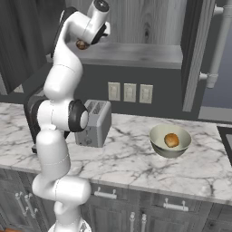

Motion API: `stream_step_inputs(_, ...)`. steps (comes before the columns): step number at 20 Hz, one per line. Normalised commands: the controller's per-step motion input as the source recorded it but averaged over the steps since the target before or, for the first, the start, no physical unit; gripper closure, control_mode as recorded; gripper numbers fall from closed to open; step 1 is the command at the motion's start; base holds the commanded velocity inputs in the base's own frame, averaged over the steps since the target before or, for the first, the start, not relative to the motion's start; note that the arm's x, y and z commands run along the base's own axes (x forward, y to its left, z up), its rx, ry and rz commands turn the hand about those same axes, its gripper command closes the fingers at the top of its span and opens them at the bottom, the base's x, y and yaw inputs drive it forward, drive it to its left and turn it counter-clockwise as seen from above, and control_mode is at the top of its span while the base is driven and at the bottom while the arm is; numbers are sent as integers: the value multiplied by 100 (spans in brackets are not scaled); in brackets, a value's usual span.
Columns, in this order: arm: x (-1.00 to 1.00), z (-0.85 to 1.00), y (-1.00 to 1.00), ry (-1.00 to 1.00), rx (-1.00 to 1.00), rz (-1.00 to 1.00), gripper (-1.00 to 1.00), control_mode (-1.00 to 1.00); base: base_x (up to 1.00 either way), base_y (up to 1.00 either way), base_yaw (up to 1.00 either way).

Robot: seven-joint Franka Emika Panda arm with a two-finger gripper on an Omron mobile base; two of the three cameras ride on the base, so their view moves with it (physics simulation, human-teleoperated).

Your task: Pick the potatos from the cabinet and place them in one bowl. Pick the mango from the sink and place it in the other bowl.

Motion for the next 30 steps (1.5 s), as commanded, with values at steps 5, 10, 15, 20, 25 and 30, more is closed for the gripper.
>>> stream_step_inputs(5, -2, 18, 0, -2, 6, 1, -100, -100, 0, 0, 0)
stream_step_inputs(10, 0, -3, 0, 0, 2, 2, -100, -100, 0, 0, 0)
stream_step_inputs(15, 0, -30, 0, 0, 0, 5, -100, -100, 0, 0, 0)
stream_step_inputs(20, 4, -14, 4, 0, 0, 6, -100, -100, 0, 0, 0)
stream_step_inputs(25, 11, -1, 20, 0, 0, 5, -100, -100, 0, 0, 0)
stream_step_inputs(30, 7, -23, 32, 0, 0, 6, -100, -100, 0, 0, 0)
